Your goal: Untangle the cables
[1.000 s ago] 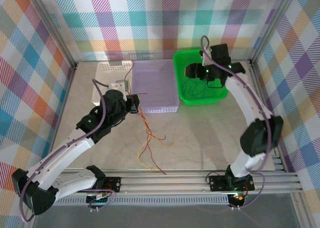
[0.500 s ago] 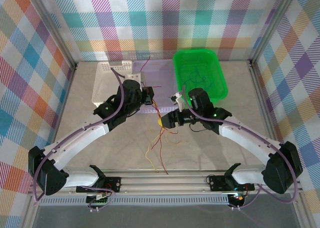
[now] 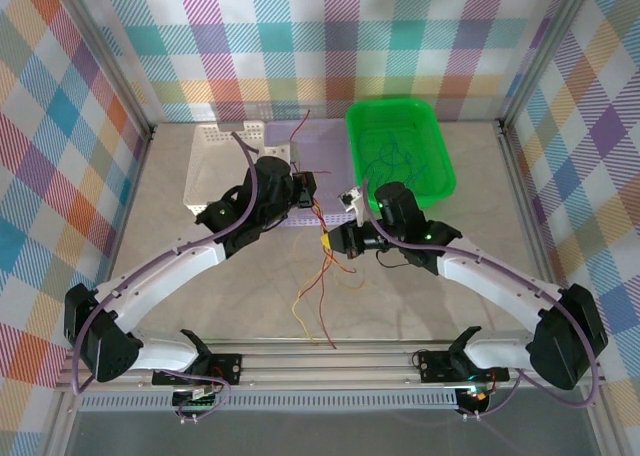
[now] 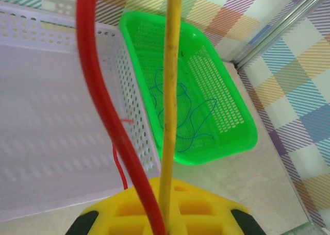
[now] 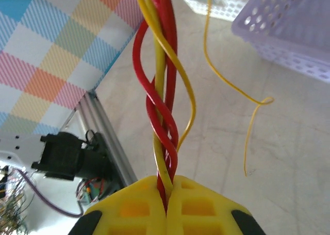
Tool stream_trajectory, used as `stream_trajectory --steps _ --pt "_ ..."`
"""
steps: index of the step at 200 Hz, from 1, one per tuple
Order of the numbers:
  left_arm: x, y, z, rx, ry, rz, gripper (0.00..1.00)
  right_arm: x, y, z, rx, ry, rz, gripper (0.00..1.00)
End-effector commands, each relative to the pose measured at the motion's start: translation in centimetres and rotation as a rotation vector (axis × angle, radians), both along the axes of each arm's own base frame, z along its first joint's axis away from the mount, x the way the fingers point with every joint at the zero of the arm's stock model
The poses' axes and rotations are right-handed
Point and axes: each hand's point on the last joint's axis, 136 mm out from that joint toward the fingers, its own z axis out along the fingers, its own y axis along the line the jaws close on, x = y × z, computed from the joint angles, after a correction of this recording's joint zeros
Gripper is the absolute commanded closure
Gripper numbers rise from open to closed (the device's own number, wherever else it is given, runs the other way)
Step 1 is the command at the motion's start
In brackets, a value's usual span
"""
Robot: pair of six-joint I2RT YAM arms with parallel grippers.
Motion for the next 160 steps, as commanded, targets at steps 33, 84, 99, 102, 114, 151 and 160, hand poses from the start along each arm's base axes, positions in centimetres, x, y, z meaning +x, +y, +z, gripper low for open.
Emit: stream_trajectory --steps 33,84,99,102,114,151,160 --pt "-2.8 -0.7 2.2 -0.058 0.027 -0.086 0.35 1.2 -2.8 1.6 -0.029 -0.103 -0.132 1.0" --pt "-9.3 -1.8 2.0 -0.125 0.038 -0.217 0.18 1.4 -3.3 2.9 0.026 -0.078 -0.153 1.0" --pt "-11.2 -2.2 1.6 -0.178 0.031 -0.253 0.18 1.5 -3.6 3.4 0.036 -0.072 -0.168 1.0" --pt "-11.6 -2.3 1.4 -0.188 0.033 -0.259 0.18 1.5 -3.6 3.5 0.039 -0.072 -0.17 1.0" --pt "-12.9 -2.5 0.2 -0.213 0.047 -0.283 0.18 1.4 -3.8 3.9 0.048 -0.064 -0.178 1.0" --pt "-15.9 -3.3 -2.2 -0.272 0.041 -0.343 0.22 1.2 -3.7 4.7 0.09 -0.015 -0.179 1.0" --pt "-16.2 -3.6 -2.7 -0.273 0.041 -0.347 0.23 1.0 -3.6 5.0 0.103 -0.008 -0.173 1.0"
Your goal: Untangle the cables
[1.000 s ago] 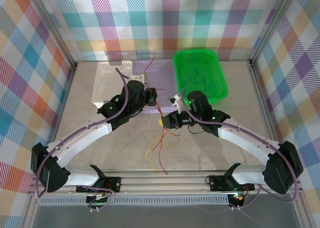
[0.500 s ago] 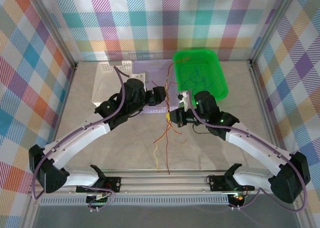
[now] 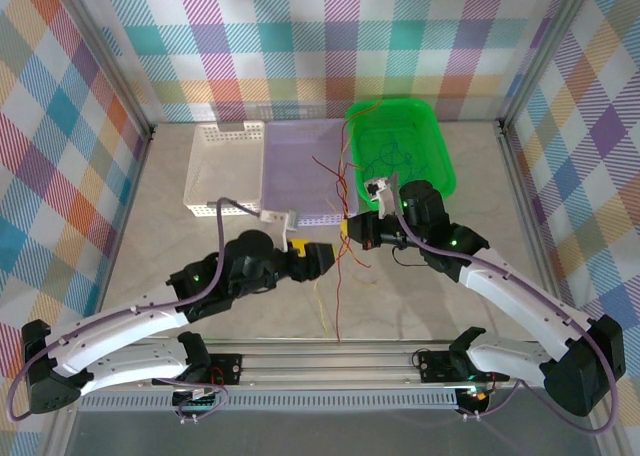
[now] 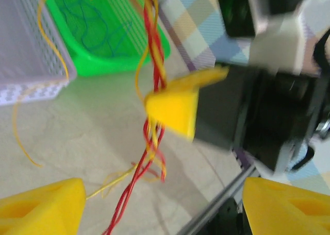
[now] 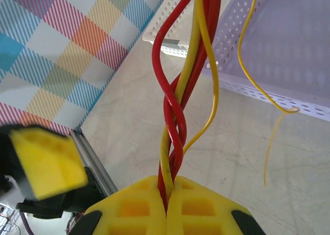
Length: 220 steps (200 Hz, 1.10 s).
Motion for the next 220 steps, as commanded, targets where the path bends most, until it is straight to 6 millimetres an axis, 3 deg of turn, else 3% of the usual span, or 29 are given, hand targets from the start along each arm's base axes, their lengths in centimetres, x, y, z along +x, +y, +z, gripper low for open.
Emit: stream_trajectory --steps 1,26,70,101,135,220 --pt "-0.6 -0.8 1.0 -0.1 -0.024 0.001 0.23 -0.4 0.3 1.8 0.067 0.014 0.016 1.0" --pt "-0.6 -1.4 -0.2 -0.099 -0.02 0.006 0.24 -0.9 0.8 2.1 0.093 0.045 0.047 1.0" --pt "0.2 -1.4 0.5 -0.143 -0.056 0.056 0.25 -1.5 1.5 1.7 0.125 0.108 0.086 1.0" --pt "0.7 -1.7 -0.1 -0.131 -0.059 0.078 0.26 -2.0 1.8 2.0 0.153 0.137 0.113 1.0" --pt "0.9 -2.1 -0.8 -0.129 -0.049 0.081 0.42 -2.3 1.8 2.4 0.174 0.148 0.116 1.0" --pt "1.8 -1.8 -1.0 -0.14 -0.054 0.142 0.52 -2.9 2.6 2.8 0.242 0.214 0.158 1.0"
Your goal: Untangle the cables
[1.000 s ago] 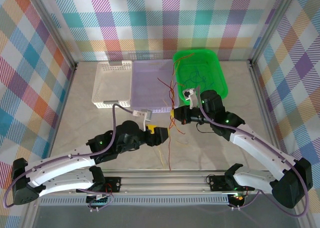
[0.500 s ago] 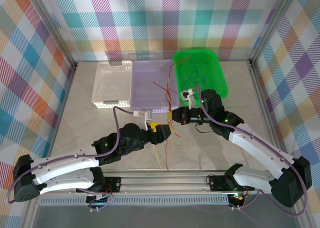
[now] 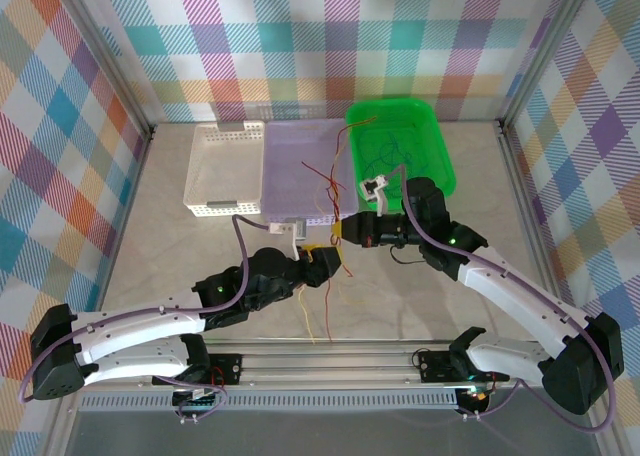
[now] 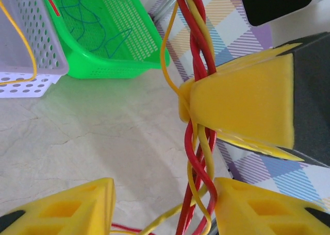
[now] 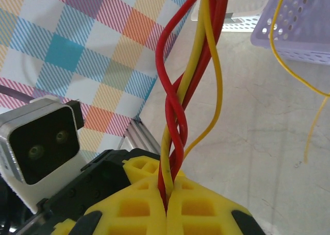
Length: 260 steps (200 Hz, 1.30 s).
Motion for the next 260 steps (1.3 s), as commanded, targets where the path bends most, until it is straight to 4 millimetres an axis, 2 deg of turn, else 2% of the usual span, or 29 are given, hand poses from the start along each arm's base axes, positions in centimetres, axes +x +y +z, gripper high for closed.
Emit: stream_trajectory --steps 1,42,60,80,105,137,156,185,215,260 --pt "0.4 0.0 0.3 -0.028 -0.016 0.032 0.52 -0.3 0.5 0.5 0.051 0.016 0.033 1.0" --pt "0.7 0.0 0.3 -0.041 -0.016 0.051 0.67 -0.5 0.7 0.3 0.055 0.039 0.049 1.0" --pt "0.7 -0.1 0.3 -0.041 -0.015 0.049 0.79 -0.5 0.6 0.1 0.051 0.044 0.047 1.0" --pt "0.8 0.0 0.1 -0.038 -0.011 0.055 1.0 -0.6 0.6 -0.1 0.047 0.048 0.047 1.0" --pt "0.7 0.3 -0.1 -0.035 -0.007 0.063 1.0 -0.6 0.5 -0.4 0.034 0.051 0.04 1.0" --pt "0.7 0.9 -0.3 -0.038 -0.005 0.079 1.0 -0.7 0.4 -0.4 0.038 0.057 0.038 0.91" --pt "0.7 1.2 -0.5 -0.039 -0.003 0.089 1.0 -0.6 0.2 -0.6 0.026 0.059 0.025 0.76" --pt "0.8 1.8 -0.5 -0.046 -0.004 0.107 1.0 -0.6 0.0 -0.8 0.018 0.062 0.016 0.64" --pt "0.8 2.1 -0.5 -0.047 -0.006 0.116 1.0 -0.9 0.2 -0.8 0.04 0.059 0.034 0.6" --pt "0.9 2.5 0.0 -0.06 -0.015 0.13 1.0 -1.5 0.7 -2.0 0.058 0.08 0.095 0.59"
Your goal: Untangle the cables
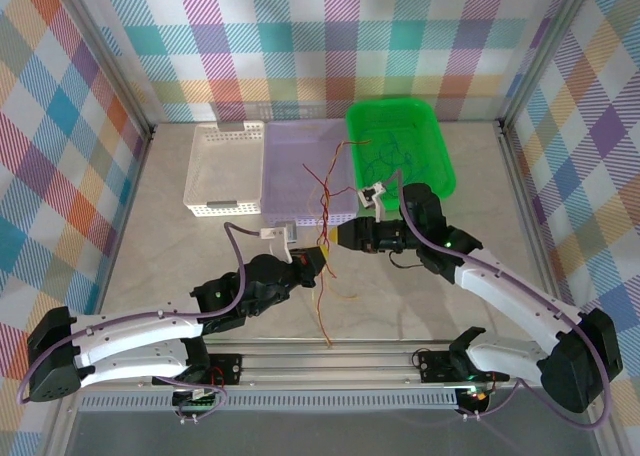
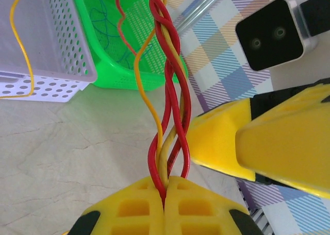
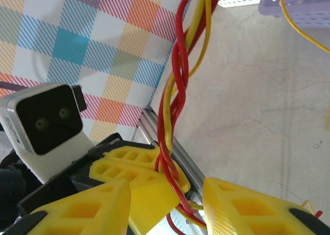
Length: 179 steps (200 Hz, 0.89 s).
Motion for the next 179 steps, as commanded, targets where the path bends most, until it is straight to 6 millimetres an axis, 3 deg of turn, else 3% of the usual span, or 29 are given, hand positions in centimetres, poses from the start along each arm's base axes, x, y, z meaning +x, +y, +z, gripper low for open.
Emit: stream_trajectory --steps 1,60,112,179 --pt "0.2 0.6 1.2 -0.043 -0.018 0.029 1.0 -0.7 0.6 0.3 0.049 -0.015 0.059 0.59" --pt "0.2 0.5 1.1 -0.042 -0.015 0.031 1.0 -1.3 1.5 0.7 0.074 -0.072 0.095 0.6" --pt "0.3 0.6 1.2 -0.045 -0.016 0.037 1.0 -1.9 2.4 -0.4 0.065 -0.077 0.123 0.65" --pt "0.2 0.8 1.3 -0.049 -0.017 0.04 1.0 -1.6 2.3 -1.1 0.036 -0.09 0.096 0.88"
